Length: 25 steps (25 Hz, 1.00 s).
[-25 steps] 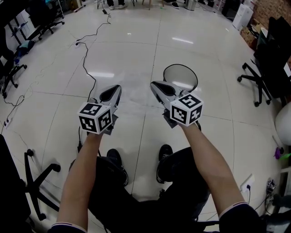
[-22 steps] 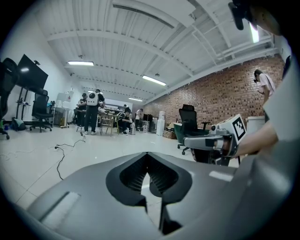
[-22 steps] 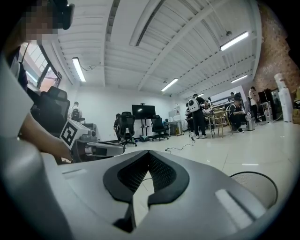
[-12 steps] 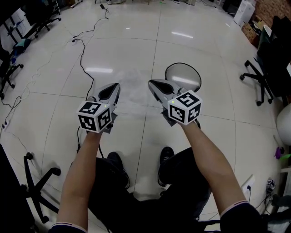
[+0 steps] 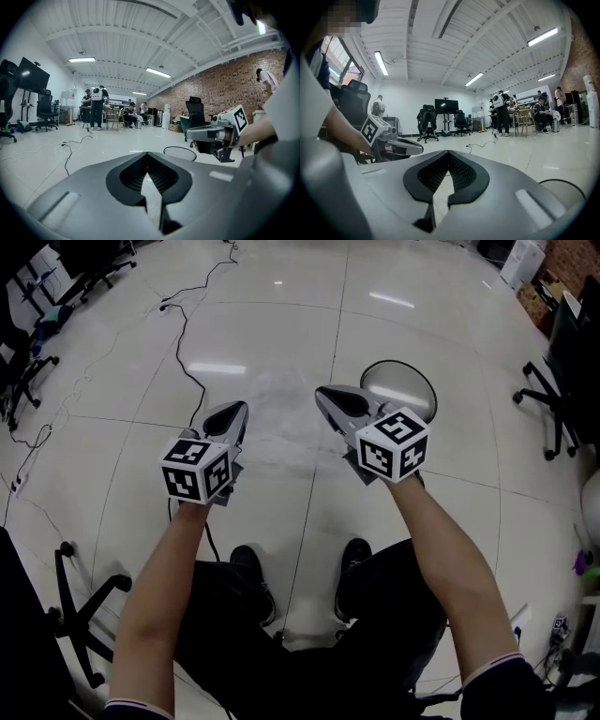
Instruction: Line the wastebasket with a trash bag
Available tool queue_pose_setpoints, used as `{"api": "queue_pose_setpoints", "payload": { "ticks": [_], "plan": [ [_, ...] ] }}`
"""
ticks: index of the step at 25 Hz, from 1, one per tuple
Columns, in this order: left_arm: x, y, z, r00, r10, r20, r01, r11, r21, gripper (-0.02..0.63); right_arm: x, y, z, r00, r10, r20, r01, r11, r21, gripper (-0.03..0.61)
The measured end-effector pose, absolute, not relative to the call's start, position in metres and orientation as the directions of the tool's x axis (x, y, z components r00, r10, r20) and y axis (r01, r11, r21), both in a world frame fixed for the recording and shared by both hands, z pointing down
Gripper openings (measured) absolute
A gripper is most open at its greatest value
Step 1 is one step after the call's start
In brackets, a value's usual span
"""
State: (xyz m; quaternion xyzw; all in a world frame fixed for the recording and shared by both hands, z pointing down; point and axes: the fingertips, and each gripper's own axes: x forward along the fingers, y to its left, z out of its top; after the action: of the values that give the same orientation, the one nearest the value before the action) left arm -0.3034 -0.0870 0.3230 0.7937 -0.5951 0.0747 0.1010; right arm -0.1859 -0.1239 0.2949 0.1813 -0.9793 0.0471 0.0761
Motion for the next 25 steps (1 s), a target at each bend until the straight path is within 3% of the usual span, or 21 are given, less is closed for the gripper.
{"api": "queue_pose_setpoints", "payload": {
  "ticks": [11, 25],
  "plan": [
    [-0.36, -0.115, 0.369, 0.17, -0.935, 0.31, -0.985, -0.172, 0.02, 0.011, -0.194, -0.17, 0.336, -0.89, -0.384, 0.246, -0.412, 0.908, -0.075, 0.002],
    [-0.405, -0.109, 0.521, 0.115, -0.857, 0.502, -0.992, -0.126, 0.013, 0.011, -0.215, -0.18, 0.465, -0.862, -0.349, 0.369, -0.404, 0.911, -0.082, 0.002]
  ]
}}
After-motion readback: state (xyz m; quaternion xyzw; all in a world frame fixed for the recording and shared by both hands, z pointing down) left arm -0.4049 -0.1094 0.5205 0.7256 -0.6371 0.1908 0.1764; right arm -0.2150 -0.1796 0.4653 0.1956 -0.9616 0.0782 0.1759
